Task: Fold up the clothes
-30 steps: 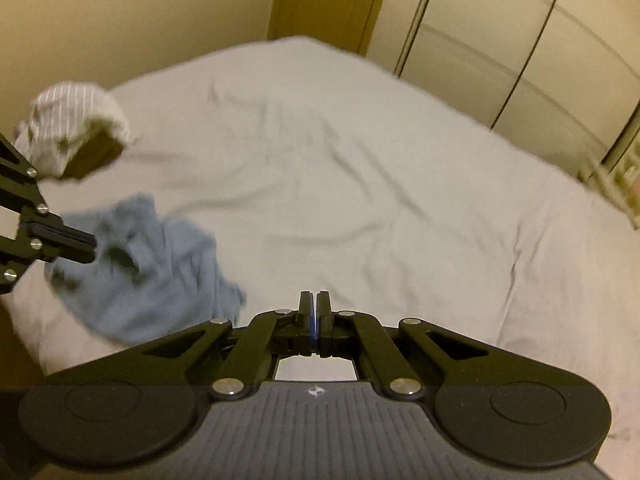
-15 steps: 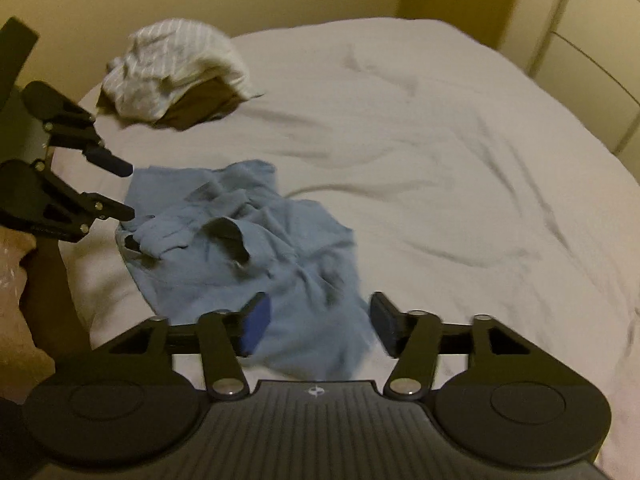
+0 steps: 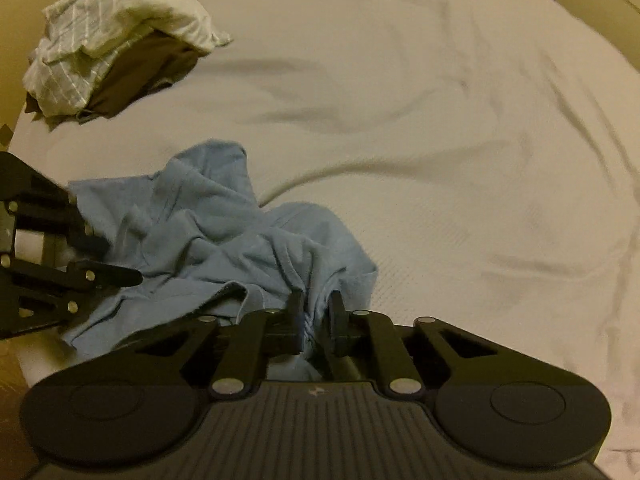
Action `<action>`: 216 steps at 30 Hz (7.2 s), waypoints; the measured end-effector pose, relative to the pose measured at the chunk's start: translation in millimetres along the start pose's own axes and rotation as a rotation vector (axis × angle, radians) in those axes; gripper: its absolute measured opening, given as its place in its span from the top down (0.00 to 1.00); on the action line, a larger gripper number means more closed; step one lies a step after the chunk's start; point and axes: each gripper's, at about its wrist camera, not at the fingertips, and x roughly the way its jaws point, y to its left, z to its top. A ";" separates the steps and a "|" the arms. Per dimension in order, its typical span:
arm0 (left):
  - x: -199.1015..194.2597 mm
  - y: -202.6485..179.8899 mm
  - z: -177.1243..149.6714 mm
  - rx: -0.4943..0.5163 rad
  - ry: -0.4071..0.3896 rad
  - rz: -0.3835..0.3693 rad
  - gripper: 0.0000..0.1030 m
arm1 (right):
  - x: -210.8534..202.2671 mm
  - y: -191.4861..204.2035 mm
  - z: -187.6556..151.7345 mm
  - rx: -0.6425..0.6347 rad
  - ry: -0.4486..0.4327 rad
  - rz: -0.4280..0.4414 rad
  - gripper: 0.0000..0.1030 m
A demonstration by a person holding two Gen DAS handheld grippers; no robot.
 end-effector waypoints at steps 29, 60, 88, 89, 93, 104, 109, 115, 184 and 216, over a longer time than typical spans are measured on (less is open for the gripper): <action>-145.3 -244.9 90.0 0.273 -0.302 -0.363 0.99 | -301.3 -135.2 -279.8 0.497 -0.070 -0.559 0.96; -246.6 -203.7 229.5 0.501 -0.677 -0.488 0.99 | -509.1 -174.7 -72.0 0.023 -0.486 -0.893 0.96; -78.6 -150.9 155.1 -0.247 -0.138 0.025 0.75 | -173.8 -304.9 -0.1 -0.102 -0.163 -0.222 0.35; -71.9 -144.8 160.7 -0.233 -0.137 0.022 0.73 | -171.4 -318.2 -15.3 -0.037 -0.132 -0.223 0.35; -38.6 -113.8 195.8 -0.108 -0.134 0.010 0.70 | -172.8 -355.6 -75.2 0.179 -0.065 -0.246 0.35; 115.1 -68.6 344.3 0.262 -0.156 -0.014 0.69 | -126.1 -404.8 -122.7 0.342 -0.079 -0.183 0.45; 187.2 -47.2 393.5 0.287 -0.112 -0.015 0.67 | -88.6 -418.4 -105.9 0.323 -0.093 -0.115 0.46; 240.7 -39.6 397.4 0.380 0.025 -0.036 0.53 | -52.4 -418.1 -100.7 0.223 -0.043 -0.041 0.46; 212.8 11.9 465.2 0.229 -0.132 -0.107 0.75 | -76.1 -492.6 -137.4 0.310 -0.134 -0.313 0.51; 133.8 6.1 343.3 0.109 -0.083 -0.033 0.68 | -131.6 -342.5 -196.8 0.473 -0.093 -0.201 0.74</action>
